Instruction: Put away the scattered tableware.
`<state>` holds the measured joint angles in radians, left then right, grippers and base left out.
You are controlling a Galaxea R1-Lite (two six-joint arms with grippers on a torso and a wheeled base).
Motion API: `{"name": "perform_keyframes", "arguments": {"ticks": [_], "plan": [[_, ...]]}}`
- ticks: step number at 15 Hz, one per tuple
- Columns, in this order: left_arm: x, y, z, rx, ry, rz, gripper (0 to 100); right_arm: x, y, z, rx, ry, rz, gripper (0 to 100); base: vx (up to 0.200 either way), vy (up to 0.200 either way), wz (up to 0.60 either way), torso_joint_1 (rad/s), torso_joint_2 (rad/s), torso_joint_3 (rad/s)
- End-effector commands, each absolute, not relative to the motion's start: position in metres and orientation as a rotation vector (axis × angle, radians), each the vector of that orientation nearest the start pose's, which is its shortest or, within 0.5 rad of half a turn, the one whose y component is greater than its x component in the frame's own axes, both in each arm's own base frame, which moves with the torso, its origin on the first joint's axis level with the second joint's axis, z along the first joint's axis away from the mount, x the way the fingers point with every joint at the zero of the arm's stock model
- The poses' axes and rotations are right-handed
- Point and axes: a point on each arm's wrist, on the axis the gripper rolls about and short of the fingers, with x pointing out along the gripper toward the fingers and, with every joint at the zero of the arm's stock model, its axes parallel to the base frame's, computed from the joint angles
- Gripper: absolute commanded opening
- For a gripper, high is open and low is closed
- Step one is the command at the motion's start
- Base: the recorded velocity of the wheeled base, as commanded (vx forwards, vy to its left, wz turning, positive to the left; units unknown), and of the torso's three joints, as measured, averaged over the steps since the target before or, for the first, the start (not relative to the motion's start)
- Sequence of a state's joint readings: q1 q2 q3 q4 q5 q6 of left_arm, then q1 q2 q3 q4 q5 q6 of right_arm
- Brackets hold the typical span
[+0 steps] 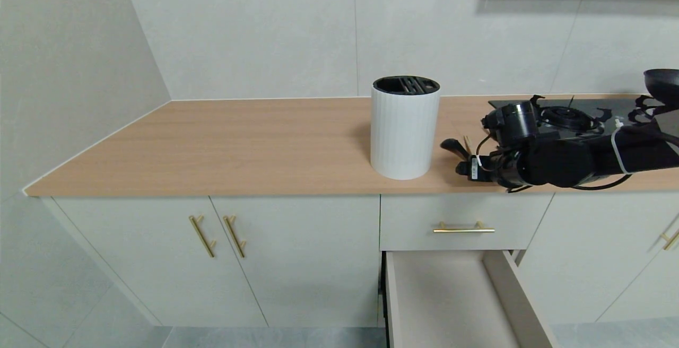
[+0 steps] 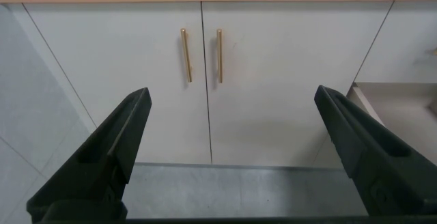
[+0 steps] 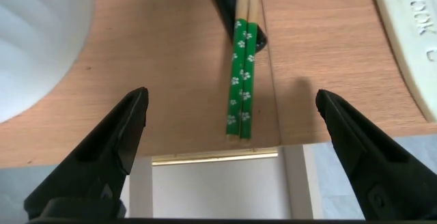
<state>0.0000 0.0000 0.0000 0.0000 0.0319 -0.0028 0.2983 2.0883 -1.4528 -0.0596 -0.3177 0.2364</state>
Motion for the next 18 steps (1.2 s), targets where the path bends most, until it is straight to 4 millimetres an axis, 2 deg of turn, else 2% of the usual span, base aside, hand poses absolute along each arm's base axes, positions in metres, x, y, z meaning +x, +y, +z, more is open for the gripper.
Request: {"name": "perform_keyframes", "arguments": {"ticks": [1,2,11,12,13,16,17,18], "plan": [[-0.023,0.001,0.075,-0.003,0.0,0.032,100,0.404,0.115,0.159,0.054,0.549,-0.088,100,0.0,0.0,0.0,0.0,0.0,0.0],[-0.023,0.001,0.076,-0.003,0.001,0.032,100,0.405,0.115,0.159,0.054,0.55,-0.088,0,0.0,0.0,0.0,0.0,0.0,0.0],[-0.023,0.001,0.075,-0.003,0.0,0.032,100,0.403,0.115,0.159,0.052,0.552,-0.092,0,0.0,0.0,0.0,0.0,0.0,0.0],[-0.023,0.001,0.075,-0.003,0.0,0.032,100,0.403,0.115,0.16,0.052,0.547,-0.095,0,0.0,0.0,0.0,0.0,0.0,0.0],[-0.023,0.001,0.075,-0.003,0.0,0.032,100,0.398,0.113,0.17,0.06,0.527,-0.101,0,0.0,0.0,0.0,0.0,0.0,0.0],[-0.023,0.001,0.075,-0.003,0.0,0.032,100,0.364,0.106,0.21,0.09,0.453,-0.085,0,0.0,0.0,0.0,0.0,0.0,0.0],[-0.023,0.001,0.075,-0.003,0.0,0.032,100,0.331,0.097,0.233,0.104,0.415,-0.069,0,0.0,0.0,0.0,0.0,0.0,0.0],[-0.023,0.001,0.075,-0.003,0.0,0.032,100,0.305,0.089,0.245,0.112,0.391,-0.055,0,0.0,0.0,0.0,0.0,0.0,0.0]]}}
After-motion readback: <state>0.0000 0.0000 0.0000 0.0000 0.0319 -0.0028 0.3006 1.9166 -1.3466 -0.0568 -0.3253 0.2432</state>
